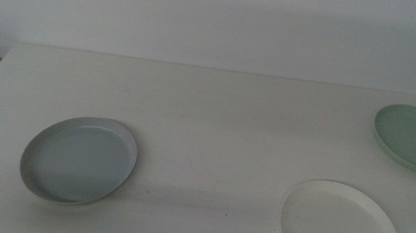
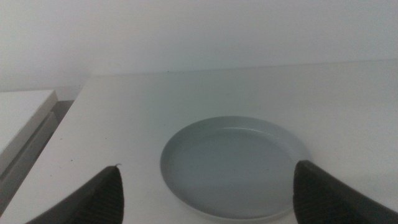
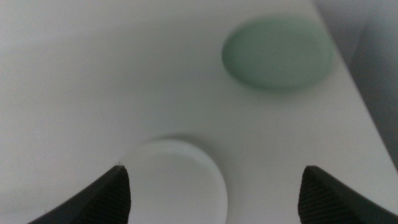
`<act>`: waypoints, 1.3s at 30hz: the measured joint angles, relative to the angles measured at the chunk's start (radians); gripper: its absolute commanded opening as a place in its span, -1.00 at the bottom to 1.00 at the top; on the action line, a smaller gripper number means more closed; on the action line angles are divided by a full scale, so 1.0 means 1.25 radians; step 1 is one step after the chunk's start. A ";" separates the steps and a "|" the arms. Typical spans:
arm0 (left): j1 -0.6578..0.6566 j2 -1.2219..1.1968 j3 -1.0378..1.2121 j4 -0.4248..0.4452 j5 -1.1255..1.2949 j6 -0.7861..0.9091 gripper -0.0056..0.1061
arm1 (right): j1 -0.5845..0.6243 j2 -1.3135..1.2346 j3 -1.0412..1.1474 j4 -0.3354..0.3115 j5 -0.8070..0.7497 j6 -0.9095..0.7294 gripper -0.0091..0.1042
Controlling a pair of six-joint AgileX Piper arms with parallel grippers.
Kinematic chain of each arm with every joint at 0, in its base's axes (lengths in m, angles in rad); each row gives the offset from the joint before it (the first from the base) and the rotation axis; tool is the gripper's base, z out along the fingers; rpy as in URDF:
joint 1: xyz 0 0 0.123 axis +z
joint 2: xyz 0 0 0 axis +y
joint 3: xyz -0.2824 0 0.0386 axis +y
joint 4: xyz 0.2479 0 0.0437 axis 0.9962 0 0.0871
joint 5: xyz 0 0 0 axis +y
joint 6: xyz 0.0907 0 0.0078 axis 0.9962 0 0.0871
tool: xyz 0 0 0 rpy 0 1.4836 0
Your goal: Stack the three bowls on top of each other.
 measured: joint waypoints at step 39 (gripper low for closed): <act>0.000 0.000 0.000 0.000 0.000 0.000 0.78 | 0.000 0.853 -0.124 0.111 -0.039 -0.085 0.26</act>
